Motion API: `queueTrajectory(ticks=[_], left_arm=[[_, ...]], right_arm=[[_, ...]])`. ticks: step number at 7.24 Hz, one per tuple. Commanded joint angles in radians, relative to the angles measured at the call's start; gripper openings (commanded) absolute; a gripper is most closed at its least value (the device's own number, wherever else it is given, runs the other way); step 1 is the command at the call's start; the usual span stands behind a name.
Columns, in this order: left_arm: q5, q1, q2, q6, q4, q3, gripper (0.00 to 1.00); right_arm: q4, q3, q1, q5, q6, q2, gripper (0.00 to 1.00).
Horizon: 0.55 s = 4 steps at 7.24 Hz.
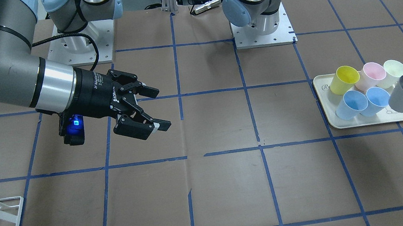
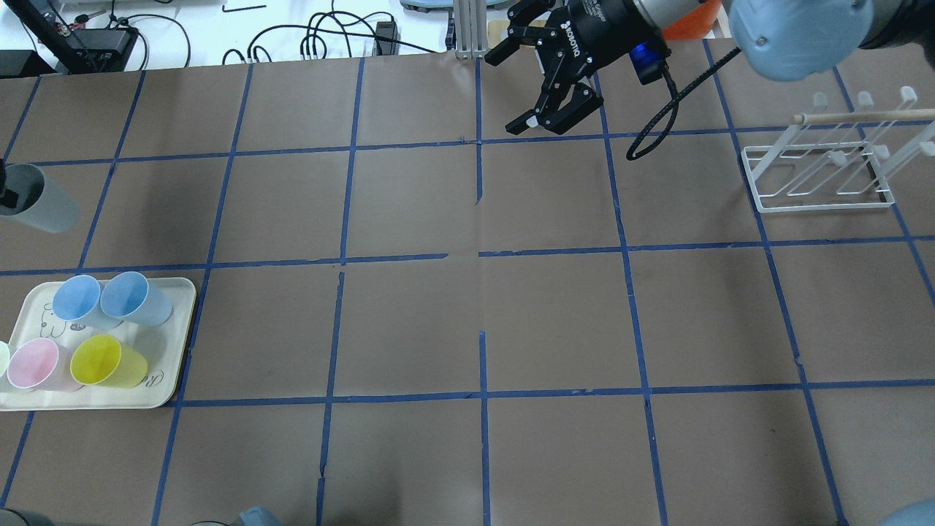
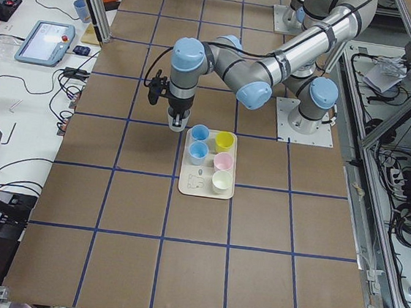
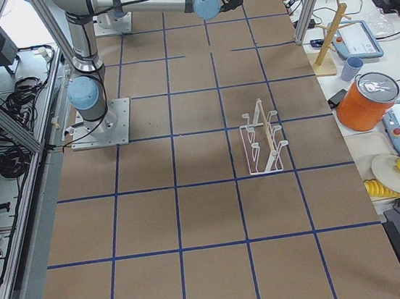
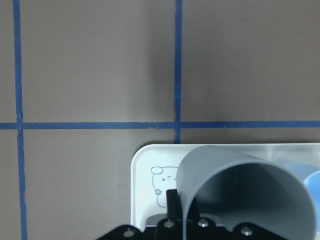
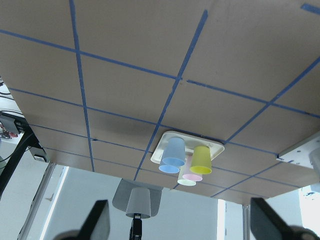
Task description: Transfer IKEA cup to right arm and place on rack
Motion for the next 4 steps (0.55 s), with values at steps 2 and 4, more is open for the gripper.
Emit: queueTrajectory(ticks=[2, 4], left_arm=[[-0.009, -0.093, 0.031, -0.141, -0.001, -0.071, 0.0], [-0.015, -0.154, 0.034, -0.193, -0.002, -0.077, 0.0]], right_arm=[[-0.001, 0.071, 0.001, 0.156, 0.04, -0.003, 1.0], [-0.004, 0.096, 0.001, 0.157, 0.04, 0.005, 1.0]])
